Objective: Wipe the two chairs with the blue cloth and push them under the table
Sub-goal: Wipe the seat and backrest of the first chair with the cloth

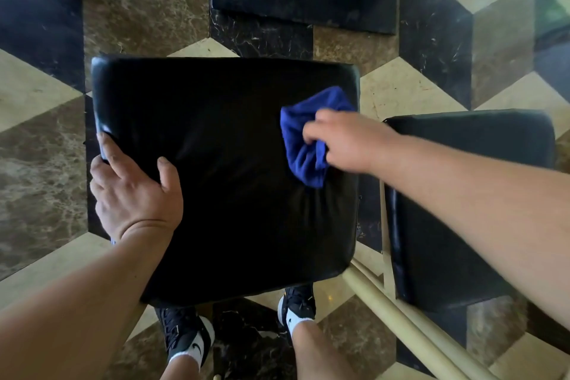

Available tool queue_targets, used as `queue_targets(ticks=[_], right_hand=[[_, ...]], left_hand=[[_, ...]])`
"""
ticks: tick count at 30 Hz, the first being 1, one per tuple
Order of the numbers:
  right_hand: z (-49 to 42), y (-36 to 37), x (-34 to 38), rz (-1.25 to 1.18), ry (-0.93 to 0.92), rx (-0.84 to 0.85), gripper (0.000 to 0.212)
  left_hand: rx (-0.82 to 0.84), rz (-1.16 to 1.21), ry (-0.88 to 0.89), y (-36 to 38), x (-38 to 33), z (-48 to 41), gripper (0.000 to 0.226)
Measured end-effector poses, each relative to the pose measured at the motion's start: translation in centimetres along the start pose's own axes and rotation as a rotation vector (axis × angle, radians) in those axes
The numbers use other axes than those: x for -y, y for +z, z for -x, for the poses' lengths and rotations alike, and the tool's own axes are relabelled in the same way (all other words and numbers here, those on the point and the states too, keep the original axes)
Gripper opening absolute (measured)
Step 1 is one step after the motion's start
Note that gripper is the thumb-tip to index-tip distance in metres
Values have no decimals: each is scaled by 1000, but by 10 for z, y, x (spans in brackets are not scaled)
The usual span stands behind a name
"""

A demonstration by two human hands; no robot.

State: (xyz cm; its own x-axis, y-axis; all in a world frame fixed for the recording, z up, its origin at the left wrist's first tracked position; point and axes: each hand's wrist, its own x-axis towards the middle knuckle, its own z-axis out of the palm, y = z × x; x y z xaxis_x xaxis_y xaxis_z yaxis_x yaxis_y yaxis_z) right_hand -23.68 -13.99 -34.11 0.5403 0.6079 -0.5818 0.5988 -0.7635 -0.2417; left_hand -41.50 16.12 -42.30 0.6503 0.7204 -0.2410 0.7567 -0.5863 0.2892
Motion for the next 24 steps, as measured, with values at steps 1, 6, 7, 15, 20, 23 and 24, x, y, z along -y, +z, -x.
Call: queue_targets(ticks=[1, 6, 7, 15, 20, 23, 24], right_hand=[[-7, -7, -10, -47, 77, -77, 27], [-30, -26, -38, -189, 369, -321, 26], [-27, -24, -35, -178, 370, -309, 25], [72, 45, 27, -140, 164, 170, 32], [104, 75, 48, 12, -76, 483, 35], [100, 72, 45, 7, -86, 488, 29], [96, 68, 45, -13, -46, 465, 27]], left_hand=[[-1, 2, 1, 0, 0, 0, 86], [1, 2, -4, 1, 1, -1, 87], [1, 0, -3, 1, 1, 0, 87], [6, -12, -2, 1, 2, -1, 86], [-9, -24, -2, 4, 2, -2, 87], [7, -30, -15, 2, -1, -1, 89], [17, -34, -21, -1, -2, -1, 90]])
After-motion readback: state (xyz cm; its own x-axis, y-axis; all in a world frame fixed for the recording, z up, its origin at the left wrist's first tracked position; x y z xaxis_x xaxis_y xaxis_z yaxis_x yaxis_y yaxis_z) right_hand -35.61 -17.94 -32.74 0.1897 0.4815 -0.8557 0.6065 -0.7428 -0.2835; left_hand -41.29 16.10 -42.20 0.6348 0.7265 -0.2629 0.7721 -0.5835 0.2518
